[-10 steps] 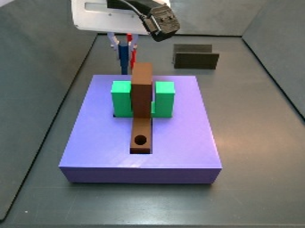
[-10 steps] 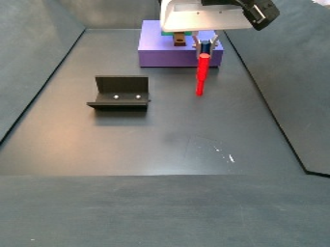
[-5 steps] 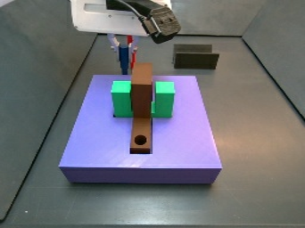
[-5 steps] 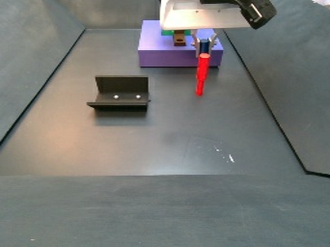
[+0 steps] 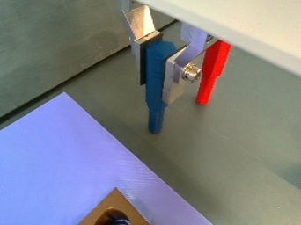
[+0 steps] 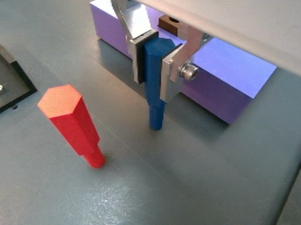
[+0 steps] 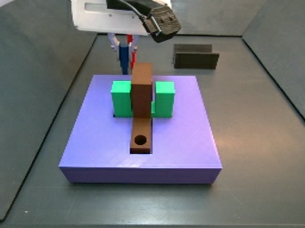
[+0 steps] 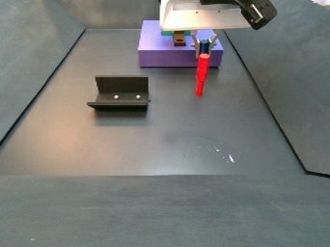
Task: Pick up the blue object. Move up. Move to above the board. Insert the blue object.
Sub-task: Pick up the blue object, then move up.
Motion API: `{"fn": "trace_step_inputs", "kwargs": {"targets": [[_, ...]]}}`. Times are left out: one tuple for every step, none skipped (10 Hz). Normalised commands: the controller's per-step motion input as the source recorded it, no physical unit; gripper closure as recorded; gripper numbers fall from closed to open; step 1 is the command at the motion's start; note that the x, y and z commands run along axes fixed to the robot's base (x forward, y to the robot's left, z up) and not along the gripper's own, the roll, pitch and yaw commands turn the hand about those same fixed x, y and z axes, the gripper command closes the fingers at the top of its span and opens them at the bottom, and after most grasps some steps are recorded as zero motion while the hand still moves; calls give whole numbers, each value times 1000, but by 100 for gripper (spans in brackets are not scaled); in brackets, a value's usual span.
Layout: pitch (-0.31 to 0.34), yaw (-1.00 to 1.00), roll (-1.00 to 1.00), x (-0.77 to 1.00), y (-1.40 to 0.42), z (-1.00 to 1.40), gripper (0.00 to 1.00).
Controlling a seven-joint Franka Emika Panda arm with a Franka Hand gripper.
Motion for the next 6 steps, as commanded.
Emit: {"fn": "trace_step_inputs", "kwargs": {"targets": [[0,0,0,0,0,0,100],[0,0,0,0,0,0,100],[0,0,0,0,0,0,100],[0,0,0,0,0,0,100],[0,0,0,0,0,0,100],[0,0,0,0,0,833,100]]}}
